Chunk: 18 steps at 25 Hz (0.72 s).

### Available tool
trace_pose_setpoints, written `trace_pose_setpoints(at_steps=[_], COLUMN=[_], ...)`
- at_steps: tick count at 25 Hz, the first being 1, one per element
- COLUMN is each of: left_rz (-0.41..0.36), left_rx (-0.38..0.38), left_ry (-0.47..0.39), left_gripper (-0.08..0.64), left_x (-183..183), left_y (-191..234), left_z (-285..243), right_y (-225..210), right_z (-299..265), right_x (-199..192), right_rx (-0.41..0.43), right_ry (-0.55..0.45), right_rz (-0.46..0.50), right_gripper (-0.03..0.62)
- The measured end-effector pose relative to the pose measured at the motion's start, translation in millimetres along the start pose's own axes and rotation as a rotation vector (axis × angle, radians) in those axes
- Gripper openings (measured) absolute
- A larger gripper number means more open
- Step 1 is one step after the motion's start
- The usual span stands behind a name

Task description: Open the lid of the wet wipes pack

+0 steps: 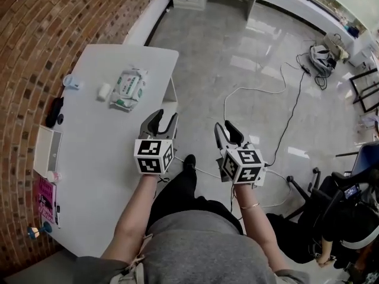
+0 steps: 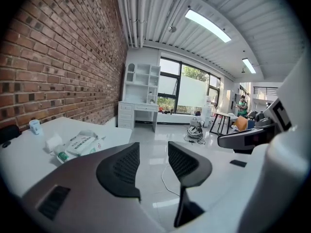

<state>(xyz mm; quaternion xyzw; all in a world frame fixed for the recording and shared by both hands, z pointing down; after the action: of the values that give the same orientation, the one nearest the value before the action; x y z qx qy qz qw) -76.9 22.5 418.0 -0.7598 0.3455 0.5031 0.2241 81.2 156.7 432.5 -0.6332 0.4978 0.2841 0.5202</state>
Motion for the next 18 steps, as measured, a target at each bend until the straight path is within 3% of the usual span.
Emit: trace_pose_setpoints(at_steps=[9, 18], left_rz=[0.022, 0.068], left_rx=[0.066, 0.138], left_ry=[0.012, 0.01], left_gripper=[0.175, 0.174], left_x=[21.5, 27.4], left_y=[57.1, 92.5], left_z=[-54.7, -70.5], right_y=[-6.0, 3.6], right_z=[-86.9, -135.2], right_x=[37.1, 50.7], right_rx=[0.068, 0.138], right_ry=[0.029, 0.084], right_rz=[0.024, 0.064], right_gripper=[0.132, 0.127])
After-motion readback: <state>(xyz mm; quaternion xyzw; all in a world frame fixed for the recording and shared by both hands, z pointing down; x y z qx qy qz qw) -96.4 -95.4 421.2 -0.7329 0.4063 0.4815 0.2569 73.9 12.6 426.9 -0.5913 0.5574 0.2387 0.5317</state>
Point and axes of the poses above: the fingertips, and each gripper's own axes: z backward along the fingers, y to its left, x out of its top, the point moved 5 cm from there along z, backward along the fingers, and after that the axes turned 14 degrees about x, right-handed, at the moved point
